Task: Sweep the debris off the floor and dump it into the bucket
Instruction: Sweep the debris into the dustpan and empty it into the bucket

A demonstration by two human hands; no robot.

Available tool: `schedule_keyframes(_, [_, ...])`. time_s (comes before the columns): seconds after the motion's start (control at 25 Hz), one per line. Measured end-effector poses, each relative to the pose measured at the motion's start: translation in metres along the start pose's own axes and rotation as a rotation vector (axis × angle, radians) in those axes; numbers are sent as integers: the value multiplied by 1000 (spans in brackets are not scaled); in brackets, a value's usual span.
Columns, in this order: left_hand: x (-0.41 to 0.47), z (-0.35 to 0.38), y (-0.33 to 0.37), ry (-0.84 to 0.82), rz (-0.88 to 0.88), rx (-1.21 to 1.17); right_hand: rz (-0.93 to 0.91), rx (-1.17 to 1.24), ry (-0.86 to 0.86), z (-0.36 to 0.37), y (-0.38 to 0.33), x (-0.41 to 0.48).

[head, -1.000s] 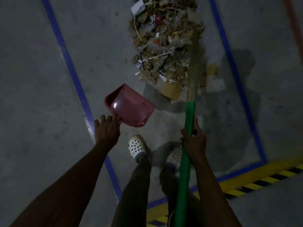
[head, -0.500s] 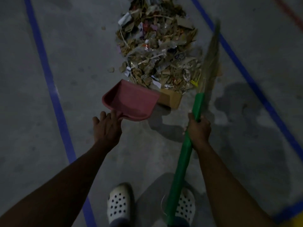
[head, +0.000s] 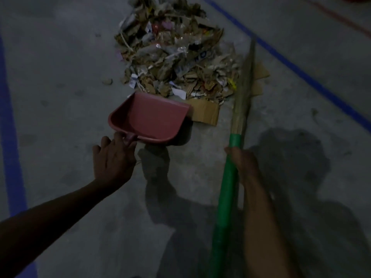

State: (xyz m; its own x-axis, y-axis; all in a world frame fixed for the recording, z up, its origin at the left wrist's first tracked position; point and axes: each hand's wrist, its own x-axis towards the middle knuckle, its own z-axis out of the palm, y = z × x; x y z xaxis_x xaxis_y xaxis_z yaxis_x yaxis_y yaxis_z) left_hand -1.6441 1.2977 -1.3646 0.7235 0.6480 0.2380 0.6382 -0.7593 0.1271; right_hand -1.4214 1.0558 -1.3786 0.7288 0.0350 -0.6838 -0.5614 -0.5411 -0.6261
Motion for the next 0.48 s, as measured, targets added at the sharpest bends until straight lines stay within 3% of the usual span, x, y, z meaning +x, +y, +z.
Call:
schedule_keyframes(0.08, [8, 1, -7, 85, 69, -31, -48, 106, -36, 2, 1, -2])
schedule_keyframes(0.2, [14, -6, -11, 74, 86, -46, -129, 249, -20, 14, -12, -29])
schedule_keyframes(0.32, [-6, -24, -3, 46, -5, -107, -133, 226, 8, 9, -21, -69])
schedule_keyframes(0.48, [-4, -24, -19, -16, 3, -108, -317, 181, 119, -16, -32, -67])
